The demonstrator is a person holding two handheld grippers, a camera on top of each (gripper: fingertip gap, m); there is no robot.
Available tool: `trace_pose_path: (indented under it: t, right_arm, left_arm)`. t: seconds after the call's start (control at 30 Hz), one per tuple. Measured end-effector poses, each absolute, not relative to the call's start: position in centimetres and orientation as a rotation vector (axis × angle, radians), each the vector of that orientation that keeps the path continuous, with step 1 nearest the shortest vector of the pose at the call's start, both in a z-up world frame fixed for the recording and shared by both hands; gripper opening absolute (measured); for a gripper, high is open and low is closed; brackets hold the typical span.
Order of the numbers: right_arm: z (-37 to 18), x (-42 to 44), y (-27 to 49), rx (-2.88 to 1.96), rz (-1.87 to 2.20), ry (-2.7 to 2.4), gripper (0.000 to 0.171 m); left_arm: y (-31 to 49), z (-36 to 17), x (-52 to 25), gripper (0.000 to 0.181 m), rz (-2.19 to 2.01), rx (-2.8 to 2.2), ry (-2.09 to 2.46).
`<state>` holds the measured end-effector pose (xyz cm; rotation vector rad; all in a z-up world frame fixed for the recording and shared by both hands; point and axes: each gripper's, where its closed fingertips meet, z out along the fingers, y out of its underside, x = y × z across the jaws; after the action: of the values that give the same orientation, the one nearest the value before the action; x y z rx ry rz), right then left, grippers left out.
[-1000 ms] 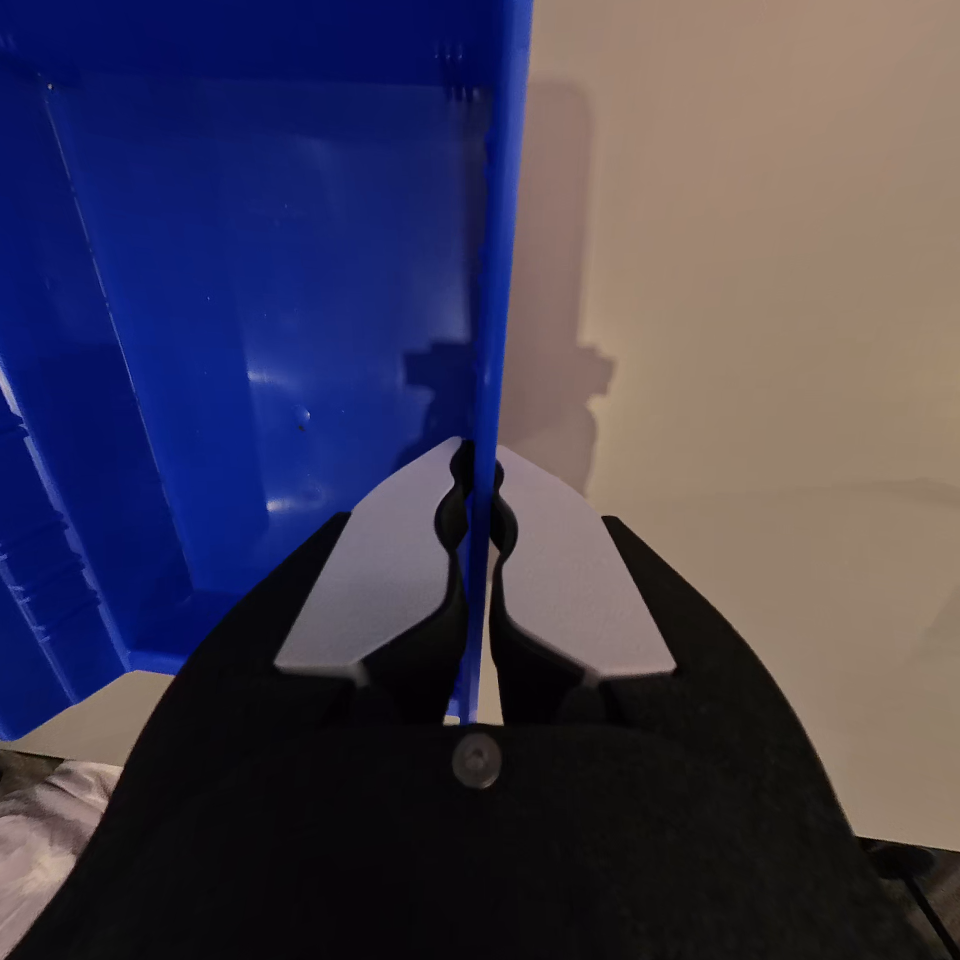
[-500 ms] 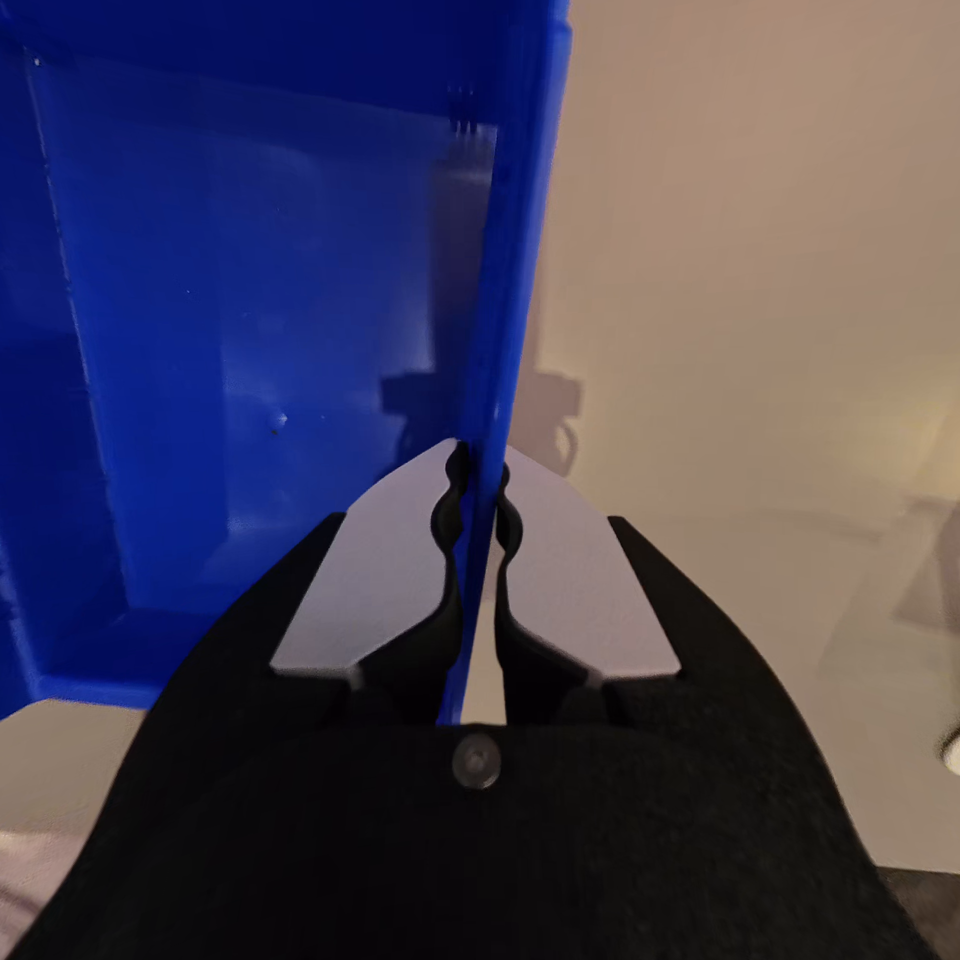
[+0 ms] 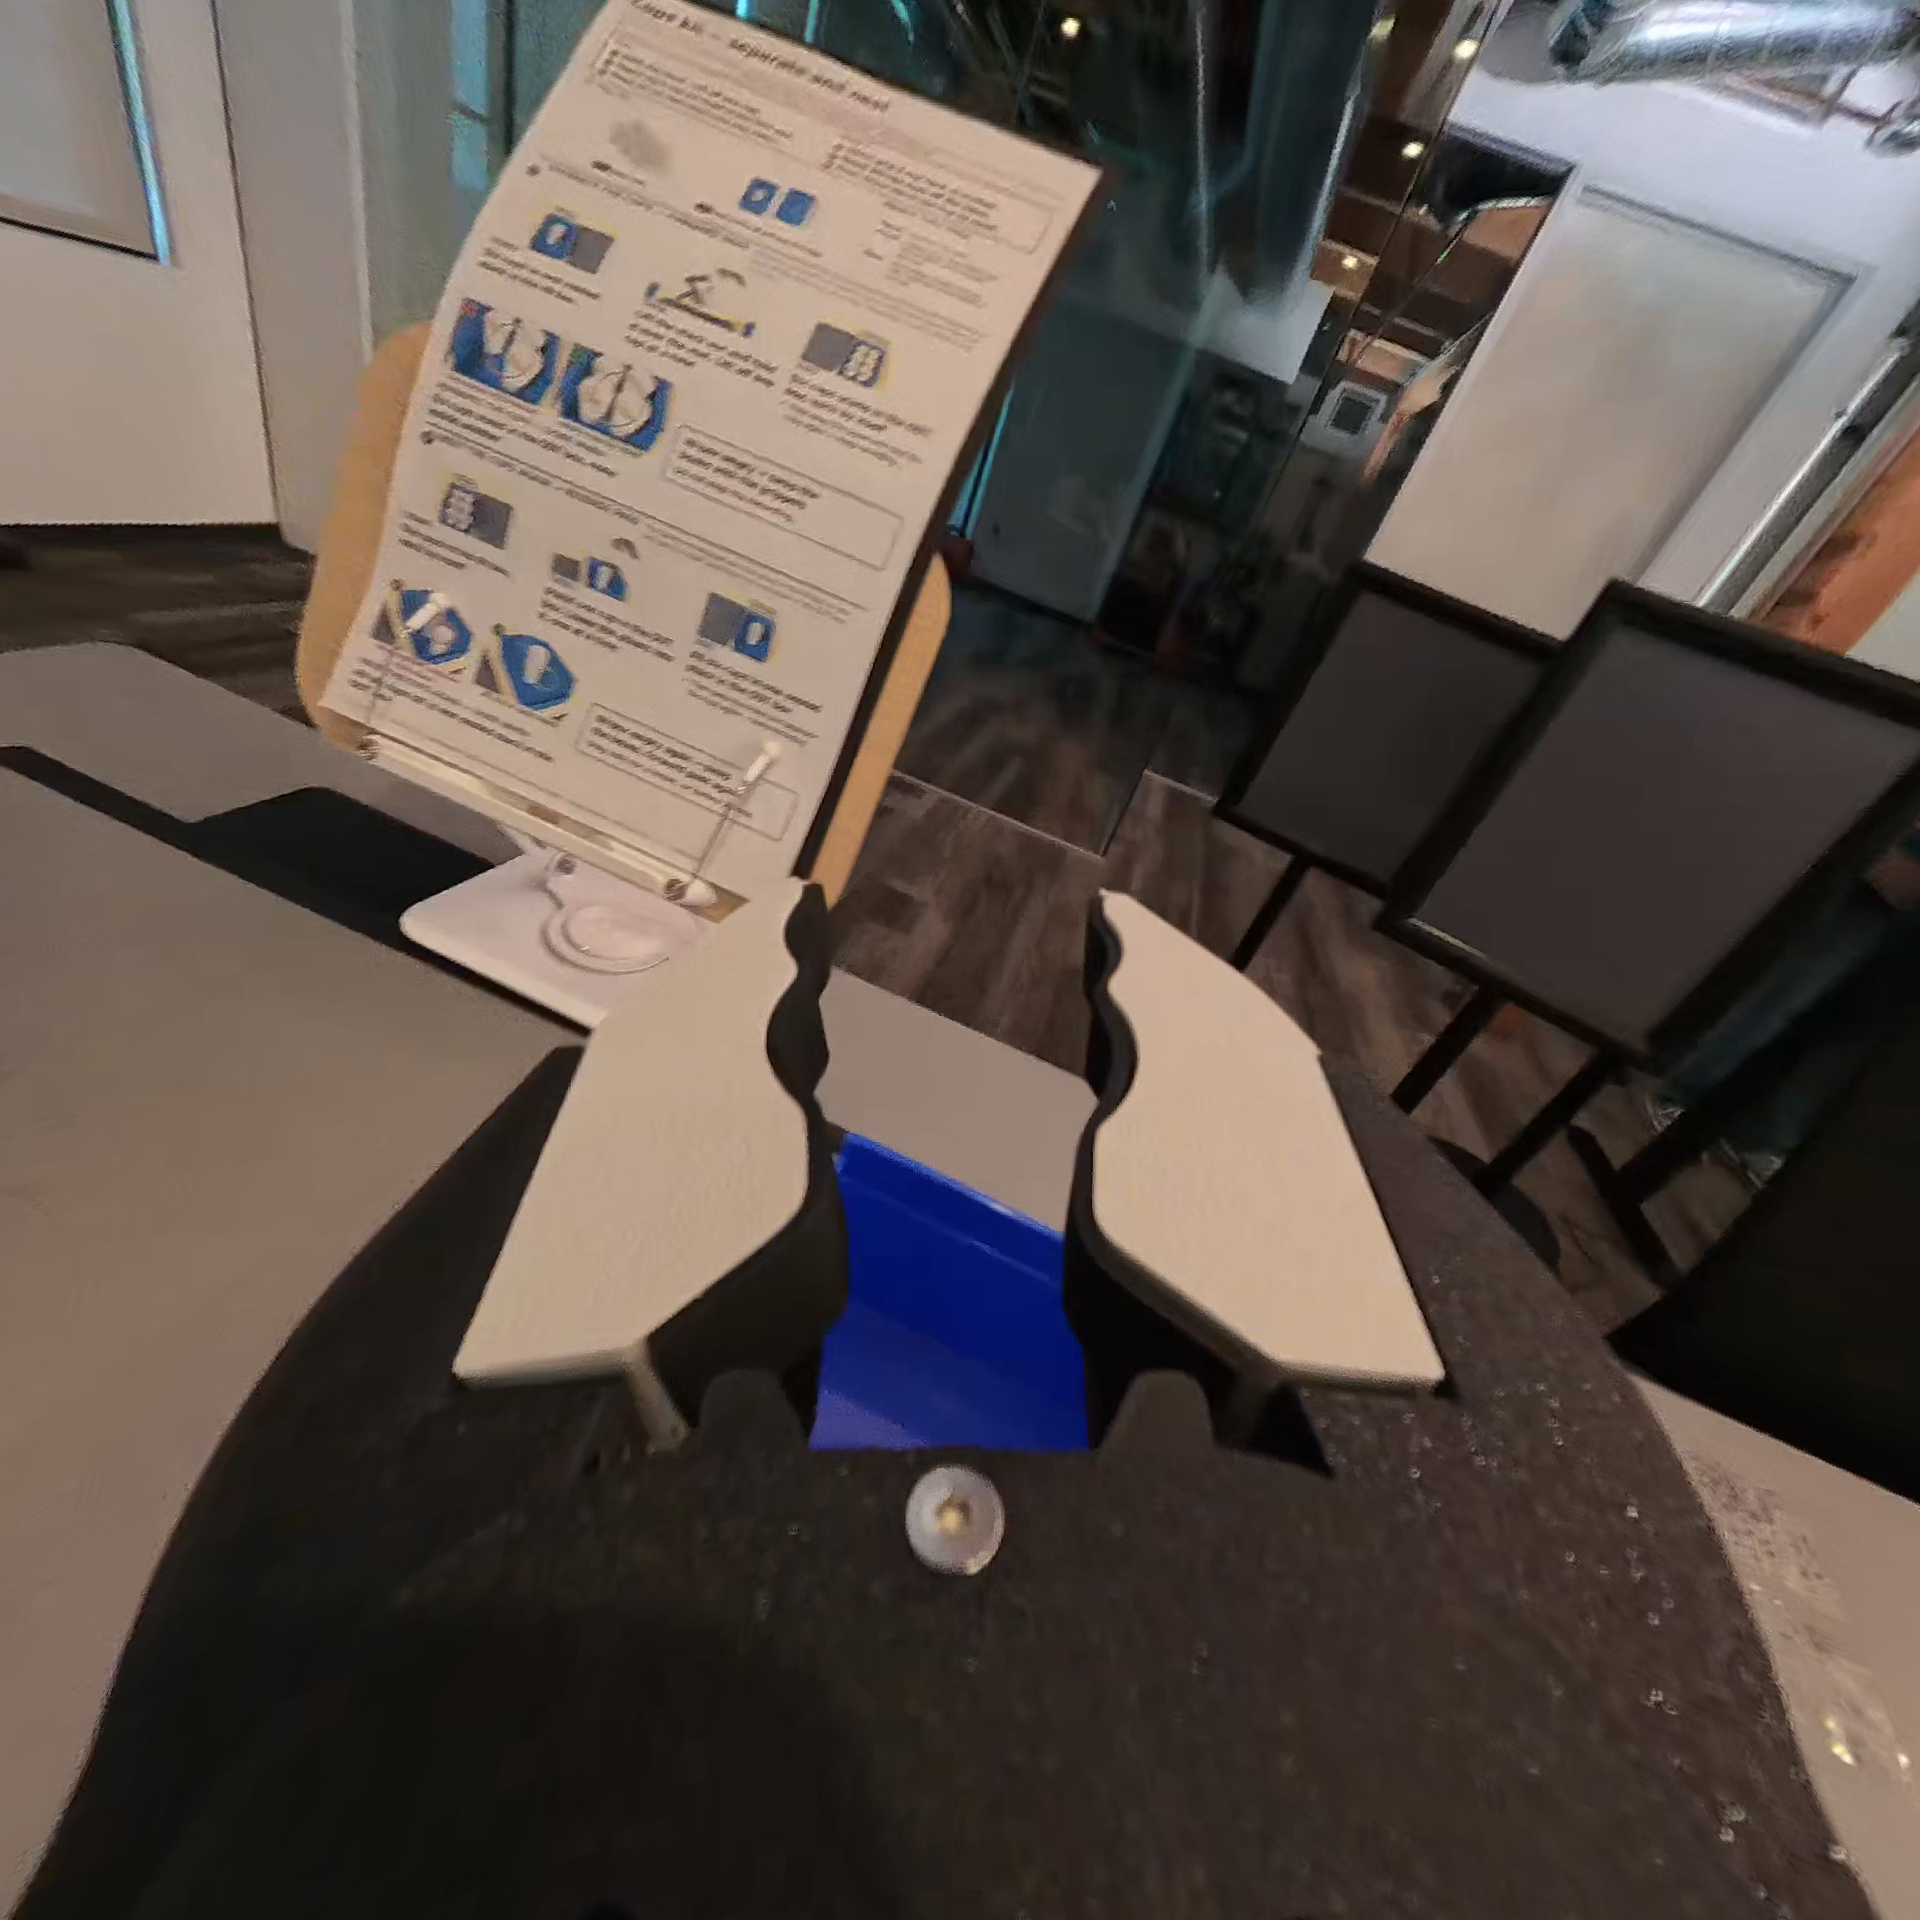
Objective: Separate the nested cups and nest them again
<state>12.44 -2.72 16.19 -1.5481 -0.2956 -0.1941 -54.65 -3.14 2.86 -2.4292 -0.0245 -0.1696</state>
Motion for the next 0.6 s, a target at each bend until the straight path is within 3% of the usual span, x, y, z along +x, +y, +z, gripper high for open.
trace_pose_path:
  t: [0.33, 0.6]
  right_arm:
    - [13.3, 8.8, -0.5, -1.638, -0.002, -0.362, 0.05]
    - [10.5, 11.0, 0.3, -1.76, -0.127, -0.39, 0.051]
  left_arm:
    - [-2.5, -5.1, -53.8, 0.026, -0.312, -2.795, -0.022]
    - [-1.6, -6.4, -52.7, 0.023, -0.364, -2.849, -0.064]
